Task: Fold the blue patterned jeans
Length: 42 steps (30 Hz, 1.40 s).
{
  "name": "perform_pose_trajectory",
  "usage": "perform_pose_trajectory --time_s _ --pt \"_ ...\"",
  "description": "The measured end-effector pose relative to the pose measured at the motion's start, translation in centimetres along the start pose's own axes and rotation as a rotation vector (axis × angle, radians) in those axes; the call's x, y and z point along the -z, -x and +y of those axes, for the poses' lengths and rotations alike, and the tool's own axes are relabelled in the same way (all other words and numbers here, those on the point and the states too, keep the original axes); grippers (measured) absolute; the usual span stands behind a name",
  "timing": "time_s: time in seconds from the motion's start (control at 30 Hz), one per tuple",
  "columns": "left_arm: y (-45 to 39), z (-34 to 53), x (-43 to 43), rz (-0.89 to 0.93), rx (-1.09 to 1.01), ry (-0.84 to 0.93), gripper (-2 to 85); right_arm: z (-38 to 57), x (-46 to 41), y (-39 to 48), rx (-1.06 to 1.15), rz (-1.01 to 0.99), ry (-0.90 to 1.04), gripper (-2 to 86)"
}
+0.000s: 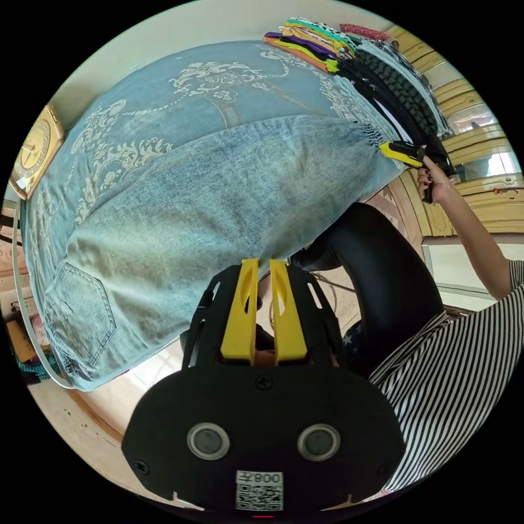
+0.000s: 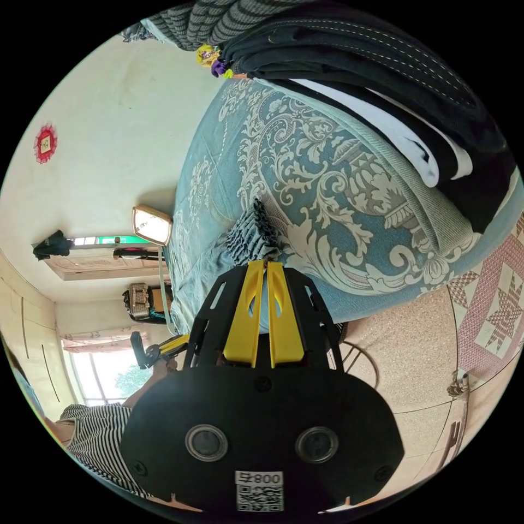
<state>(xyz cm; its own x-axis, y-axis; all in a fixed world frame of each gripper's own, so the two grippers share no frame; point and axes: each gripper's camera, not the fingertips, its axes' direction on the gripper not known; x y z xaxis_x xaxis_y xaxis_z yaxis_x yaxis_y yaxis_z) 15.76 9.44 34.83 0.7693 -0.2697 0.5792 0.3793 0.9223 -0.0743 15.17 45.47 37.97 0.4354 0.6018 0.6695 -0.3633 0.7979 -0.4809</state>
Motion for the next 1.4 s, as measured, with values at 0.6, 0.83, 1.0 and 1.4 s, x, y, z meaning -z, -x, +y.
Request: perform_pose_trajectory --time_s 0.6,0.83,1.0,1.4 --pt "15.5 -3.6 10.1 -0.215 0.305 -0.103 7.6 -0.1 -7.3 5.4 0.011 -0.038 0.011 1.0" --pt "24.2 -0.8 12.9 -0.25 0.511 -0.09 7.5 0.5 -10.1 11.1 0.066 0.133 -0.04 0.8" --pt "28.1 0.6 13.0 -0.22 0.472 -0.007 5.9 0.7 -12.7 16.3 0.125 0.145 -0.125 0.9" --pt "33.0 8.1 16.9 -0.112 0.457 -0.226 1.5 1.5 -44.8 43.5 0.934 -0.025 0.456 6.2"
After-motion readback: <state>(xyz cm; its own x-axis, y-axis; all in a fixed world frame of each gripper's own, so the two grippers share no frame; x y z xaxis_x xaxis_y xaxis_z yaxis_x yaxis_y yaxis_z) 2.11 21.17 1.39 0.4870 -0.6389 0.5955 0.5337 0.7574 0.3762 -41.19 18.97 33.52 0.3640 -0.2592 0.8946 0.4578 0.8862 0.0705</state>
